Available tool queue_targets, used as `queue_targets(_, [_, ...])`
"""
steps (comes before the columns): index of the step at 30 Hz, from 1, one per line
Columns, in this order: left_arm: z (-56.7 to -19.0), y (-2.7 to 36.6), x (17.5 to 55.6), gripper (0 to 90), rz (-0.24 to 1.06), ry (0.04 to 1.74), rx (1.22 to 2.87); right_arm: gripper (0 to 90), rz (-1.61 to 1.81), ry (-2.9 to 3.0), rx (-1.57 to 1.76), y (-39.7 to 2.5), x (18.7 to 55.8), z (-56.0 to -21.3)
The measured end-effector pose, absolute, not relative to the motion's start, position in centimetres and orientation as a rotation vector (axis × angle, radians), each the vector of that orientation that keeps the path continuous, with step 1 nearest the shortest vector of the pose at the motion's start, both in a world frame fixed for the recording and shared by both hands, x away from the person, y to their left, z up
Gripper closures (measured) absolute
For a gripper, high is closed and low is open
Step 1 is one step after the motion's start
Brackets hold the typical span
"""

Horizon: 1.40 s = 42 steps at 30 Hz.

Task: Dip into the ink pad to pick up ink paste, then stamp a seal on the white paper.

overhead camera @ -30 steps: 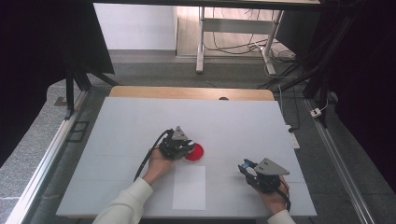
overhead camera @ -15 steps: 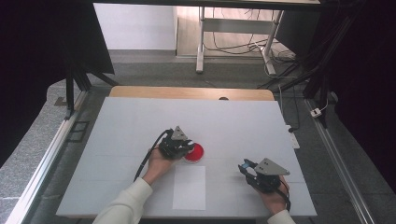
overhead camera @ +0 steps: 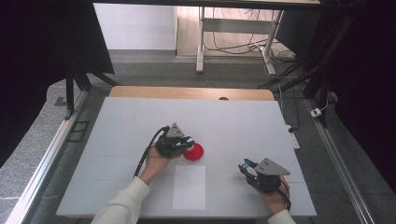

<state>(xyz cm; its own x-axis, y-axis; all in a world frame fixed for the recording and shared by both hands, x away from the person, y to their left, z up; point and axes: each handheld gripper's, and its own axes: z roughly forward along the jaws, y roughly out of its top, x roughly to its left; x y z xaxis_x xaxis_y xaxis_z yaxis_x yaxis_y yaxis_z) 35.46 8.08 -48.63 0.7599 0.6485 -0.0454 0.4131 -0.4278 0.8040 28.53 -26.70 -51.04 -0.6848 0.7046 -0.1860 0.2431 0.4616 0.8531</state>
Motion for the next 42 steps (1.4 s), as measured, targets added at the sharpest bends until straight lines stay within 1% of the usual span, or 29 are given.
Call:
queue_targets(13, [-47.5,9.0,35.0,75.9,0.318,0.779,2.044,64.5,1.150,2.184,0.789,-26.7,28.5,-51.0])
queue_targets(29, [-46.5,10.1,34.2,75.9,0.329,0.773,2.019,64.5,1.155,2.175,0.792,-26.9,28.6,-50.9])
queue_targets(42, [-45.6,10.6,32.8,75.9,0.271,0.726,2.000,64.5,1.162,2.176,0.791,-26.8,28.6,-51.0])
